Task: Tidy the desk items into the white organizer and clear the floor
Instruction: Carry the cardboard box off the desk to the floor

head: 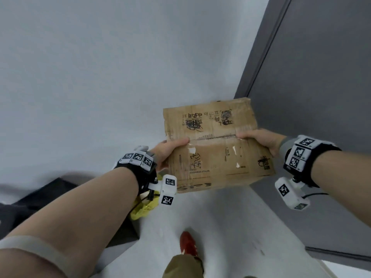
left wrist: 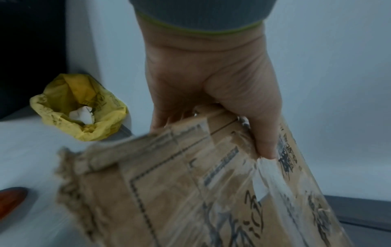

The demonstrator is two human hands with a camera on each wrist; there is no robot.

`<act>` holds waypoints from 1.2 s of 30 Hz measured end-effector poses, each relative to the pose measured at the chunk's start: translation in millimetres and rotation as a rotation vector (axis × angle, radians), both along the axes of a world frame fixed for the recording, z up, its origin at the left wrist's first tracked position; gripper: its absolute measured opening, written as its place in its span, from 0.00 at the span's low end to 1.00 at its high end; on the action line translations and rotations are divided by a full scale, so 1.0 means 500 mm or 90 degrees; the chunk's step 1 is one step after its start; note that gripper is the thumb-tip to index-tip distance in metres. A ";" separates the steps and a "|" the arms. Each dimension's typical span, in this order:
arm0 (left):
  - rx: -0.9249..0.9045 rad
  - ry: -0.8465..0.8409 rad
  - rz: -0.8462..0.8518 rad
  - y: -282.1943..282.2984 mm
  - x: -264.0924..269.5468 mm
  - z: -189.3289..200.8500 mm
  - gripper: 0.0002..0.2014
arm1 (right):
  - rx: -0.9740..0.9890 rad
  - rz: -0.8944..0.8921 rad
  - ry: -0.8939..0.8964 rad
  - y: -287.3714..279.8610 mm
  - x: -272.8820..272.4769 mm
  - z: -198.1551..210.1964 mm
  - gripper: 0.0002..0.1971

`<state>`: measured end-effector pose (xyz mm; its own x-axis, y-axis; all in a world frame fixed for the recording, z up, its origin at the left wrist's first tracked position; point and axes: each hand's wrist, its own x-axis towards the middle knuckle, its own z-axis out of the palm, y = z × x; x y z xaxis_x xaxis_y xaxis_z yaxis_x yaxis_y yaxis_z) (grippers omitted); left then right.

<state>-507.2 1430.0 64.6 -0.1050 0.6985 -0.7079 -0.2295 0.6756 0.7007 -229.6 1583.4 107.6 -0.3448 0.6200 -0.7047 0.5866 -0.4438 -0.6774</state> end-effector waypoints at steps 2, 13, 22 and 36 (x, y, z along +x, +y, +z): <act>-0.020 -0.011 0.039 0.039 -0.031 -0.057 0.41 | -0.018 0.014 -0.010 0.063 -0.043 -0.052 0.22; -0.083 -0.068 0.261 0.131 -0.060 -0.484 0.48 | -0.122 0.148 -0.088 0.312 -0.192 -0.494 0.33; -0.151 -0.089 0.350 0.196 -0.058 -0.942 0.45 | -0.196 0.218 -0.118 0.420 -0.252 -0.992 0.34; -0.241 -0.013 0.444 0.220 -0.122 -1.297 0.29 | -0.204 0.284 -0.072 0.442 -0.358 -1.389 0.31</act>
<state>-568.0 1540.1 -583.9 -0.4136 0.1888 -0.8907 -0.6977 0.5627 0.4433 -408.5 1804.3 -586.9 -0.4361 0.1797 -0.8818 0.8257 -0.3098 -0.4714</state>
